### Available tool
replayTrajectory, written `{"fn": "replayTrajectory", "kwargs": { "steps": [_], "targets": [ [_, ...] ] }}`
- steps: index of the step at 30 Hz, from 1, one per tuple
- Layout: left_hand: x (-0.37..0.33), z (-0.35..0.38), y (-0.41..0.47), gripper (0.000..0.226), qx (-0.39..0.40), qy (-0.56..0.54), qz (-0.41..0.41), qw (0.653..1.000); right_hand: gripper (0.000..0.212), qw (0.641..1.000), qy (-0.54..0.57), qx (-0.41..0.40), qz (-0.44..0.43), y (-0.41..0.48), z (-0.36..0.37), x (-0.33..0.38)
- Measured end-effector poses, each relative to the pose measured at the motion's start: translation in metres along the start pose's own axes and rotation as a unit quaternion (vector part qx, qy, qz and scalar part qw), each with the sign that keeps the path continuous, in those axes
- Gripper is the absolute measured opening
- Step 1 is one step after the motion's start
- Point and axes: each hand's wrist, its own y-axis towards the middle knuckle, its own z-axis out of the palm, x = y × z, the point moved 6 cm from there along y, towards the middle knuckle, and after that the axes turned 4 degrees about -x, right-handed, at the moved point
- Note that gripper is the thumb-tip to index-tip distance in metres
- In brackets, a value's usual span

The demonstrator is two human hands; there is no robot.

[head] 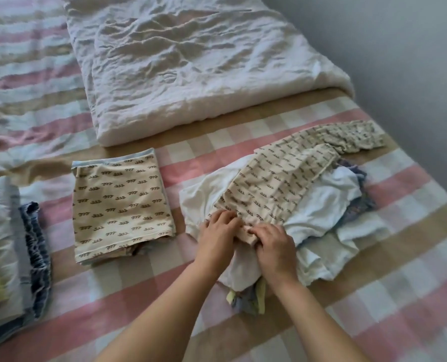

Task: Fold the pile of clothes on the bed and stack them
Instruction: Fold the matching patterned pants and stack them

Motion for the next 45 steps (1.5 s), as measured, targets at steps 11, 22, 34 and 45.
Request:
{"fn": "replayTrajectory", "kwargs": {
  "steps": [11,22,34,45],
  "targets": [
    [-0.006,-0.101,-0.083,0.009,-0.157,-0.166,-0.014,0.973,0.010,0.978,0.150,-0.134,-0.060,-0.037,-0.077,0.063],
    [0.038,-0.167,-0.351,0.020,-0.249,-0.315,-0.184,0.897,0.031,0.940,0.289,0.020,-0.182,-0.231,-0.075,0.211],
    [0.144,-0.156,-0.571,0.031,-0.294,-0.307,-0.407,0.809,0.012,0.898,0.294,0.244,-0.217,-0.404,0.030,0.312],
    [0.214,-0.101,-0.574,0.052,-0.267,-0.348,-0.494,0.751,0.037,0.946,0.121,0.243,-0.179,-0.344,0.071,0.214]
  ]
}}
